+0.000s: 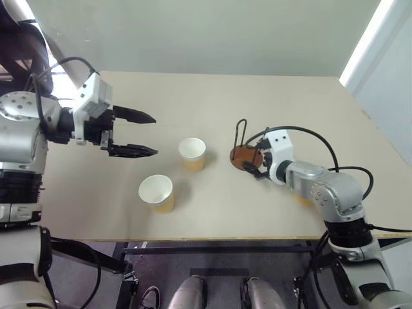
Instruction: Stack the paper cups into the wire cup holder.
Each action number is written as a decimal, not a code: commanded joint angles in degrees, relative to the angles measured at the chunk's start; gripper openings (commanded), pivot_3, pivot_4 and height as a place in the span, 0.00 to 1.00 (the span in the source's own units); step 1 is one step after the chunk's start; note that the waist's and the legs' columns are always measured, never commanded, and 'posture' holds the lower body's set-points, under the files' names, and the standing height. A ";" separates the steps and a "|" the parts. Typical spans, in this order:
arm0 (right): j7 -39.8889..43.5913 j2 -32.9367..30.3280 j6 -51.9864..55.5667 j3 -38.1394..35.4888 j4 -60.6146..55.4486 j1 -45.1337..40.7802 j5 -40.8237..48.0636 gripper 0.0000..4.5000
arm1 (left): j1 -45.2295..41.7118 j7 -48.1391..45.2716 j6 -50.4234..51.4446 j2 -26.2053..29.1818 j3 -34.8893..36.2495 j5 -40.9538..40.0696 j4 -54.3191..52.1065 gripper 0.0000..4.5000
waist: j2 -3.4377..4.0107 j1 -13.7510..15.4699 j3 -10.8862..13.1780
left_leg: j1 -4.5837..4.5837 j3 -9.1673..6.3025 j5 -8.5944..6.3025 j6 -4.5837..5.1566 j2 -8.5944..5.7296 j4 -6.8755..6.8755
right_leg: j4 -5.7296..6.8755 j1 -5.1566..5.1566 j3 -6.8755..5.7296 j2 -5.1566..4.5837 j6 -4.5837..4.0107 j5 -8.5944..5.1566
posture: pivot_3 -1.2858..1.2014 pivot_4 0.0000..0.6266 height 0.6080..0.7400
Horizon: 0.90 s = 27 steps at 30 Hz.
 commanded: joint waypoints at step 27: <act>28.77 -13.26 -0.37 6.68 -18.93 4.63 1.76 0.01 | -0.07 -0.47 -0.62 1.65 2.22 -0.21 -1.93 1.00 | -0.01 -0.08 -0.01 | -0.01 -0.03 -0.26 -0.52 0.03 -0.06 | -0.01 0.03 -0.05 0.01 -0.12 -0.08 | 0.52 0.24 1.00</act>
